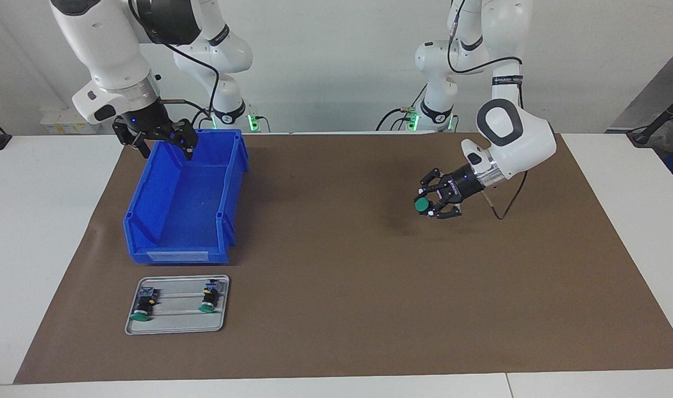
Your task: Place and press button with both arms
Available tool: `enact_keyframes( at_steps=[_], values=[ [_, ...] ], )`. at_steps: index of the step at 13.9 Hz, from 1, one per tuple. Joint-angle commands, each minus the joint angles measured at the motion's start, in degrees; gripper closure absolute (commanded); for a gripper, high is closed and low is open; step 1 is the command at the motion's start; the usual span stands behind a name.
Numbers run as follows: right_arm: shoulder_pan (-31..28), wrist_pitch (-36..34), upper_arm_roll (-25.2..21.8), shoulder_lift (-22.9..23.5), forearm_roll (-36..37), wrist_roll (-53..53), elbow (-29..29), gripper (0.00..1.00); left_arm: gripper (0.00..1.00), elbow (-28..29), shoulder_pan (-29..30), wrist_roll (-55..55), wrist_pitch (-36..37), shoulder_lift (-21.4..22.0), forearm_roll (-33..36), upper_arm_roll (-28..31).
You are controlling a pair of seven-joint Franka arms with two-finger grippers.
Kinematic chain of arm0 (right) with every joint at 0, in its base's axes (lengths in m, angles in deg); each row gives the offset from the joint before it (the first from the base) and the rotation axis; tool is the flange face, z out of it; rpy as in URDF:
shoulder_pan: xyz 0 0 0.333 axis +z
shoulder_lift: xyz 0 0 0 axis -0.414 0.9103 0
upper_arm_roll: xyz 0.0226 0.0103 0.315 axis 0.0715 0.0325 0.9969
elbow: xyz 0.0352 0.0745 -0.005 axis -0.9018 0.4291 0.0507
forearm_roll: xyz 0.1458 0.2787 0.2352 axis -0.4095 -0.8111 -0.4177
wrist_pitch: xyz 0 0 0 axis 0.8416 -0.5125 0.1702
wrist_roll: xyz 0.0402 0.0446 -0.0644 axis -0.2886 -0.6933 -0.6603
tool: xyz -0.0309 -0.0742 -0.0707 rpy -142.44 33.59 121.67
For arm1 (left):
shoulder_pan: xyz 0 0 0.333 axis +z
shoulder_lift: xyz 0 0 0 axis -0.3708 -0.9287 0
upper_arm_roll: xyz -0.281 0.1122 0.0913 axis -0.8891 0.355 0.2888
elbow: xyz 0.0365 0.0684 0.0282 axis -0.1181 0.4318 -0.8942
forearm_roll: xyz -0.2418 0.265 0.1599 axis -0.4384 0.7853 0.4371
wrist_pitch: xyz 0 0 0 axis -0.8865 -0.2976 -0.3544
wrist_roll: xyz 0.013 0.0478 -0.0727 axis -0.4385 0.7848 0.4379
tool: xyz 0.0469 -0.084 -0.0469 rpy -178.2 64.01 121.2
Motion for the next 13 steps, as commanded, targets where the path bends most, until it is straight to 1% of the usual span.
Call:
enact_keyframes(
  at_steps=[1,3,6,7,9,11,13],
  values=[
    [0.03,-0.57,-0.01,0.16,-0.77,0.63,-0.31,0.00,0.81,5.08,0.56,-9.28,-0.38,1.62,-10.86,-0.31],
    [0.03,-0.57,-0.01,0.16,-0.77,0.63,-0.31,0.00,0.80,6.84,0.47,-15.08,-0.20,0.22,-16.59,-0.31],
    [0.03,-0.57,-0.01,0.16,-0.77,0.63,-0.31,0.00,0.79,7.54,0.04,-25.37,0.24,-5.31,-22.57,-0.31],
    [0.03,-0.57,-0.01,0.16,-0.77,0.63,-0.31,0.00,0.78,7.98,-0.14,-27.57,0.59,-6.02,-24.85,-0.31],
    [0.03,-0.57,-0.01,0.16,-0.77,0.63,-0.31,0.00,0.77,8.86,0.29,-32.49,5.22,-7.78,-29.78,-0.31],
    [0.03,-0.57,-0.01,0.16,-0.77,0.63,-0.31,0.00,0.77,9.31,0.47,-33.65,5.68,-7.97,-30.59,-0.31],
    [0.03,-0.65,-0.01,0.16,-0.77,0.63,-0.31,0.00,0.77,10.09,0.56,-34.35,9.44,-7.88,-34.87,-0.31]
  ],
)
